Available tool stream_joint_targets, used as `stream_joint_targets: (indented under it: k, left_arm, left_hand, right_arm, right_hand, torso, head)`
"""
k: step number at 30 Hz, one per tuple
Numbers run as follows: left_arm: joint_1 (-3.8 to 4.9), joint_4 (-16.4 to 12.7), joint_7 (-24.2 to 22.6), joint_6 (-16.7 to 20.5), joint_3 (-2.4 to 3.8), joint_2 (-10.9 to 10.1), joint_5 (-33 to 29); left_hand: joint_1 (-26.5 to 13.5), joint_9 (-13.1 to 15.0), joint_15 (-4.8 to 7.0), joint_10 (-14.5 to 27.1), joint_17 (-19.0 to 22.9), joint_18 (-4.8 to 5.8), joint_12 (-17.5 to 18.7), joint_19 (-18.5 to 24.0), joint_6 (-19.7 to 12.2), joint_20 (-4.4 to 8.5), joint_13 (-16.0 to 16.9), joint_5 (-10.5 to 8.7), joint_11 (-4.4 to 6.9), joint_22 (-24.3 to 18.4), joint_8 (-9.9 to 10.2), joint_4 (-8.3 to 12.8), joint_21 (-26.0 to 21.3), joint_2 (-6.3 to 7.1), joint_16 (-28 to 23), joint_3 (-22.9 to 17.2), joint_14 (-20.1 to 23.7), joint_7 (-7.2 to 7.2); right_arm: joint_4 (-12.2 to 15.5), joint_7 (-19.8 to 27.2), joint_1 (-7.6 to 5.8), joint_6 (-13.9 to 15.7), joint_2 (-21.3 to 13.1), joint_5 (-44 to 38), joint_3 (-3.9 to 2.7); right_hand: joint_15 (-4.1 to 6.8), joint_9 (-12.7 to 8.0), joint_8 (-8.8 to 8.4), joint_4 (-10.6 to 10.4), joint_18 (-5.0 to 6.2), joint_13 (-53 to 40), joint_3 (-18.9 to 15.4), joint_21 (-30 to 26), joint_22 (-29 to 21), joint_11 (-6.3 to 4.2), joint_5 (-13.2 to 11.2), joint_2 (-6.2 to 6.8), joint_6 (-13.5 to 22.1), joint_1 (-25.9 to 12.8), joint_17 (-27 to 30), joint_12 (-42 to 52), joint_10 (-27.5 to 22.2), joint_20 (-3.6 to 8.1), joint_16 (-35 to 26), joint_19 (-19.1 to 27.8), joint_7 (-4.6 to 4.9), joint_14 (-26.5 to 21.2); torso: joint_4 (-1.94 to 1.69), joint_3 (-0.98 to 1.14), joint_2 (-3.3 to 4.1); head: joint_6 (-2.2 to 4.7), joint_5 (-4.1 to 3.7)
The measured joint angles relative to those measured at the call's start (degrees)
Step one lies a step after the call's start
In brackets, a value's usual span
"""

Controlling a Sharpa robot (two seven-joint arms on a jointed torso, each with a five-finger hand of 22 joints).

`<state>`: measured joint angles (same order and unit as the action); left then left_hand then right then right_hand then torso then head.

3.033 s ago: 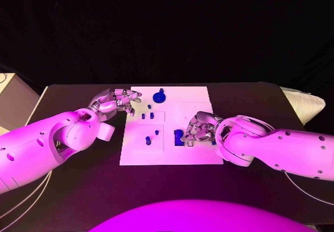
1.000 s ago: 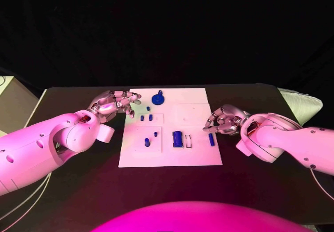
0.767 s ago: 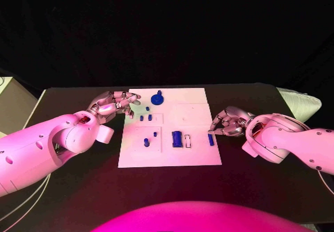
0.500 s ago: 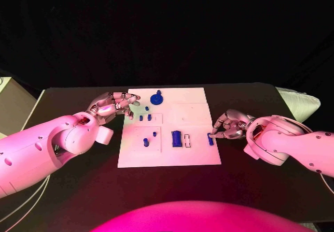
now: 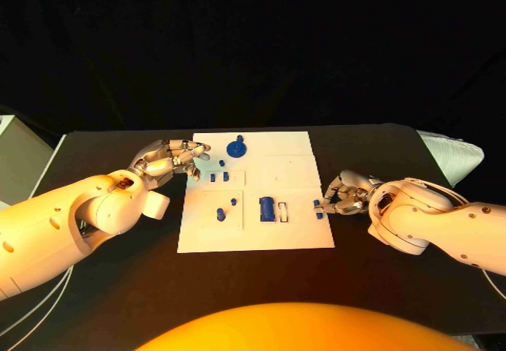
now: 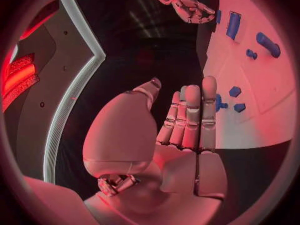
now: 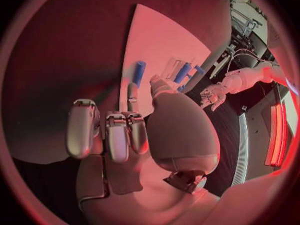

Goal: Assemble the parts on the task board

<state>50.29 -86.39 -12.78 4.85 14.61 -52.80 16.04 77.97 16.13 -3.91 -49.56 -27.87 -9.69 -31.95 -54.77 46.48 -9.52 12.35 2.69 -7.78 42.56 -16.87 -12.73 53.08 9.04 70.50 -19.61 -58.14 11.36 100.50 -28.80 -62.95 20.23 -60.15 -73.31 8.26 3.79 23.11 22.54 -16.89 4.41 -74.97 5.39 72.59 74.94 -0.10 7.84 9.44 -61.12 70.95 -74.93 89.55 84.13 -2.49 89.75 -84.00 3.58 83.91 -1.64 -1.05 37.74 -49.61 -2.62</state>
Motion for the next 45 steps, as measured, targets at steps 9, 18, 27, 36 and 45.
stream_joint_targets:
  k: [9, 18, 27, 36, 45]
  left_arm:
    - [-0.01, -0.07, 0.0, 0.0, 0.0, -0.14, 0.0]
    - [-0.01, -0.06, 0.01, -0.01, 0.01, -0.14, 0.0]
    - [-0.02, -0.01, 0.04, -0.04, 0.01, -0.14, 0.0]
    - [-0.02, 0.02, 0.07, -0.05, -0.01, -0.18, 0.0]
    - [-0.03, 0.03, 0.08, -0.07, 0.0, -0.19, 0.0]
  left_hand:
    - [0.0, 0.0, 0.0, 0.0, 0.0, 0.0, 0.0, 0.0, 0.0, 0.0, 0.02, 0.0, 0.0, 0.0, 0.0, 0.0, 0.0, 0.0, 0.0, 0.0, 0.0, 0.0]
    - [0.0, 0.0, 0.0, 0.0, 0.0, 0.0, 0.0, 0.0, 0.0, 0.0, 0.02, 0.0, 0.0, 0.0, 0.0, 0.0, 0.0, 0.0, 0.0, 0.0, 0.0, 0.0]
    - [0.0, 0.0, 0.0, -0.01, -0.01, 0.0, 0.0, 0.0, 0.0, 0.0, 0.01, 0.0, 0.0, 0.0, -0.25, 0.0, 0.0, 0.0, 0.0, 0.0, 0.0, 0.0]
    - [0.0, 0.0, 0.0, -0.01, -0.01, 0.0, 0.01, 0.0, 0.0, 0.0, 0.01, 0.0, 0.0, 0.0, -0.24, 0.0, 0.0, 0.0, 0.0, 0.0, 0.0, 0.0]
    - [0.0, 0.0, 0.0, -0.01, 0.04, 0.0, 0.01, 0.0, 0.0, 0.0, 0.0, 0.0, 0.0, 0.0, -0.24, -0.16, 0.0, 0.0, 0.0, 0.16, 0.0, 0.0]
  right_arm:
    - [-0.74, -1.45, 0.45, -0.56, 0.94, -3.4, 0.04]
    - [-1.82, -2.1, 1.04, -0.9, 2.88, -5.71, 0.07]
    - [-3.43, -2.34, 1.24, -1.26, 4.4, -7.5, 0.02]
    - [-4.11, -2.16, 1.49, -1.82, 5.29, -9.32, -0.13]
    - [-4.01, -1.69, 1.6, -2.01, 5.67, -10.51, -0.15]
  right_hand:
    - [0.0, 0.19, 0.0, -0.04, 0.0, 0.0, -0.25, 0.0, -0.01, 0.0, -0.22, 0.22, 0.0, -0.69, 0.01, 0.0, 0.0, 0.0, 0.0, 0.0, 0.0, 0.0]
    - [0.0, 0.26, 0.01, 0.12, 0.0, 0.0, -0.41, 0.0, -0.01, 0.0, -0.22, -0.02, 0.0, -0.92, 0.01, 0.0, 0.0, 0.0, 0.0, 0.0, 0.0, 0.0]
    - [0.0, 0.92, 0.51, 0.21, 0.0, 0.0, -0.31, -0.26, -0.02, -0.2, 0.29, -0.18, -0.67, 0.03, 0.01, 0.0, -0.21, 0.0, 0.0, 0.0, -0.06, 0.0]
    - [0.43, 8.35, -0.63, 1.31, 0.0, 0.0, 4.62, -0.61, -0.03, -0.61, 8.32, 1.5, 0.12, 8.22, 0.02, 0.0, -0.19, 0.44, 0.0, 0.0, -0.13, 0.01]
    - [0.43, 8.21, -1.72, -1.66, 0.0, 0.0, 7.74, -0.94, -0.03, -0.61, 12.95, 3.22, -0.55, 11.56, 0.02, -0.34, -0.2, 0.44, 0.0, 0.0, -0.14, 0.0]
  torso:
    - [0.03, 0.01, -0.01]
    - [0.06, 0.07, -0.02]
    - [0.03, 0.03, -0.02]
    - [0.04, 0.01, -0.08]
    - [0.03, 0.01, -0.14]
  head:
    - [-0.26, 0.05]
    - [-0.37, 0.03]
    - [-0.4, 0.15]
    - [-0.4, 0.26]
    - [-0.4, 0.22]
